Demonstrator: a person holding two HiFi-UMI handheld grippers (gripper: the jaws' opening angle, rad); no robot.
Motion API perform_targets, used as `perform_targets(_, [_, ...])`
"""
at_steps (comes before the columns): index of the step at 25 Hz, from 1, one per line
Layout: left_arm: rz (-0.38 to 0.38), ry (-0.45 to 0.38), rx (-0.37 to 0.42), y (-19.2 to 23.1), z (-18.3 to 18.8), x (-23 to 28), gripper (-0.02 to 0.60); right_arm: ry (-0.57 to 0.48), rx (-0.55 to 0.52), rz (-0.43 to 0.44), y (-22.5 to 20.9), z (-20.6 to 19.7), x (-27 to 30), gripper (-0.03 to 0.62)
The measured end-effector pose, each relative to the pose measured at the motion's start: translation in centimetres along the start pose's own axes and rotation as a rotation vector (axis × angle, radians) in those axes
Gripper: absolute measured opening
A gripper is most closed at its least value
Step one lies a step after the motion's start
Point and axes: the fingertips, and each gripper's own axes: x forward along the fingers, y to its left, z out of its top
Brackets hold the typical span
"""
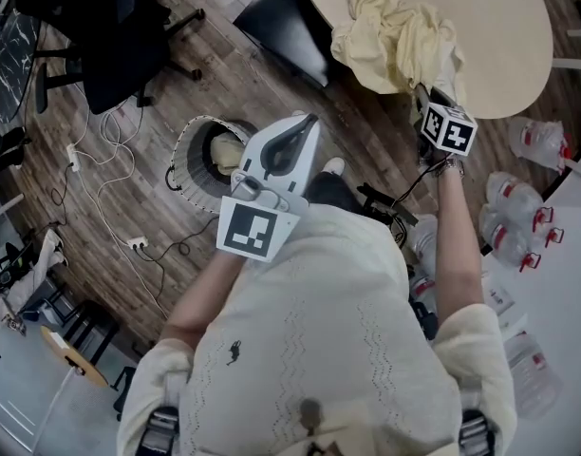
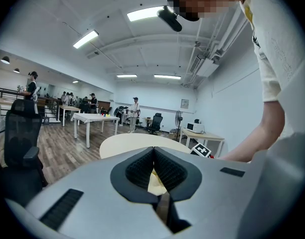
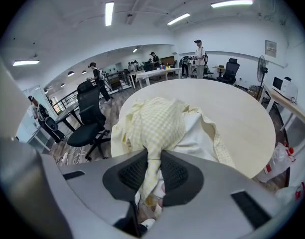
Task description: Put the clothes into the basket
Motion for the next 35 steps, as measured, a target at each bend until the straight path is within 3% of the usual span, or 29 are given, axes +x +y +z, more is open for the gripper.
perform_targets(8, [-0.006, -0.017, 0.011, -3.9, 0.2, -1.2, 0.02, -0.056, -0.007, 0.004, -1.1, -0.4, -4.3, 0.077])
perform_targets(35, [-0.016, -0.046, 0.039, -10.4, 0.3, -3.2, 0.02, -0.186, -0.026, 0.054, -1.0, -1.0, -13.9, 0.077])
